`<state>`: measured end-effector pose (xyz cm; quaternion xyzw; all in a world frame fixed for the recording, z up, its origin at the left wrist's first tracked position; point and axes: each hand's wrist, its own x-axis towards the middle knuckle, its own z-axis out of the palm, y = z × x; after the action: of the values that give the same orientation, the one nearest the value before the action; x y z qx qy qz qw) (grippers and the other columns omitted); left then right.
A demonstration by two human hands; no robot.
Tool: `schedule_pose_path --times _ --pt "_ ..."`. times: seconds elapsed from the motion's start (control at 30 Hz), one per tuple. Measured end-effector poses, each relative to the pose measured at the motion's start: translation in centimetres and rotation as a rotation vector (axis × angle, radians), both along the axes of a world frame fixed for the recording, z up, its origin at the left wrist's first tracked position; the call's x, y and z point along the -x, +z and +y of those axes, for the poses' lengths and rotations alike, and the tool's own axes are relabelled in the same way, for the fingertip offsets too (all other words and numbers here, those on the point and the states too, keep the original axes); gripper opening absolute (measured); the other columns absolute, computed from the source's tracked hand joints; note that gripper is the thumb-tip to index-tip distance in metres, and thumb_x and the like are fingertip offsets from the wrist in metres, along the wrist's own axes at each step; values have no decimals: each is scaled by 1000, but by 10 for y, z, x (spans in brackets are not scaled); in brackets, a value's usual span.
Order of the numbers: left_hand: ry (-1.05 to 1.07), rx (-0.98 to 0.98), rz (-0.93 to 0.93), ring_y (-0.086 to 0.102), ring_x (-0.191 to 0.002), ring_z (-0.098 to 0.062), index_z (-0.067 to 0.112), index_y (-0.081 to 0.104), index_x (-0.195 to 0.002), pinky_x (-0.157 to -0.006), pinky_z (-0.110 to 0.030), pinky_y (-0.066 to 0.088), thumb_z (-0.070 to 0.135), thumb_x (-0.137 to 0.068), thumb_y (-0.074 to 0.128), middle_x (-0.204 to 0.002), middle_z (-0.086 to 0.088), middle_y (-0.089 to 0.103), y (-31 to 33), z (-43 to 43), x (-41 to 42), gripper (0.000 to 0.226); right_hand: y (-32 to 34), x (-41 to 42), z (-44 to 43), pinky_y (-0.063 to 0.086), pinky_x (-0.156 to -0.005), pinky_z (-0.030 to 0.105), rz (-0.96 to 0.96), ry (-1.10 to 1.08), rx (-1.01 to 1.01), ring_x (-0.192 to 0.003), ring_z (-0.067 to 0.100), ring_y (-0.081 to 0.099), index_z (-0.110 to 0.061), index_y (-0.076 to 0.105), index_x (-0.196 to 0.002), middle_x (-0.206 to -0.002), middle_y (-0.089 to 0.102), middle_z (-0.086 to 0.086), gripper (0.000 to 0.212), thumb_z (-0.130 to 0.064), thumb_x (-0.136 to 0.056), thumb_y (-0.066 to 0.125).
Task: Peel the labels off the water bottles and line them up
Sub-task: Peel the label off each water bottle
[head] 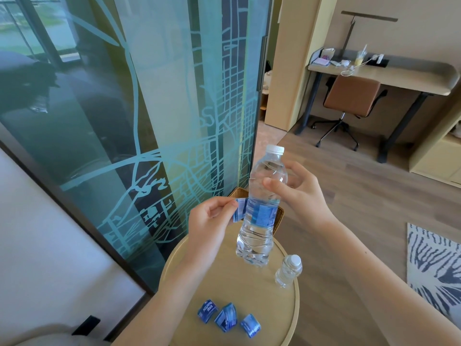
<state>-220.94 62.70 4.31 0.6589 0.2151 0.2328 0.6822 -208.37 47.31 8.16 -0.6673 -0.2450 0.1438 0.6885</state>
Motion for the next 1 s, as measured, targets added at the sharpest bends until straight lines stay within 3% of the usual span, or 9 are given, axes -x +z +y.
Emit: schedule_pose_path --times 0.1,0.2,0.47,0.6,0.77,1.0 --pt "10 52 2 75 -74 -7 17 79 -86 -62 -15 56 7 -93 67 -76 2 79 2 8 -1 17 -3 1 0 61 -87 44 0 -2 -36 -99 28 75 -12 62 -124 -109 77 10 57 -29 -75 87" --pt "13 93 6 76 -78 -14 10 78 -91 -64 -18 59 5 -94 67 -81 -5 80 2 16 -2 12 -3 2 1 61 -87 43 5 8 -61 -100 28 75 -12 62 -125 -109 78 10 63 -34 -71 85" --pt "-12 39 46 77 -82 -15 3 75 -99 -66 -17 59 6 -97 64 -88 -10 80 -8 30 -9 12 -4 1 0 59 -91 49 47 44 -106 -103 32 74 -11 62 -129 -113 77 12 61 -33 -76 83" --pt "-43 43 71 78 -78 -16 4 74 -95 -65 -17 59 4 -97 63 -85 -7 80 -12 37 -16 11 -4 1 -1 56 -94 53 110 83 -171 -108 37 72 -8 60 -131 -117 74 17 61 -30 -79 81" --pt "-46 -19 108 75 -70 -11 9 73 -90 -62 -16 58 5 -97 63 -81 -3 79 -18 41 -25 13 -2 3 2 58 -92 47 173 129 -226 -110 38 70 -2 59 -132 -117 73 19 63 -28 -79 79" --pt "-32 -98 177 70 -62 -4 3 75 -98 -56 -12 54 5 -96 65 -82 -7 76 -24 39 -34 10 -1 3 3 57 -90 45 194 149 -247 -110 36 70 0 62 -128 -116 72 19 59 -28 -78 77"
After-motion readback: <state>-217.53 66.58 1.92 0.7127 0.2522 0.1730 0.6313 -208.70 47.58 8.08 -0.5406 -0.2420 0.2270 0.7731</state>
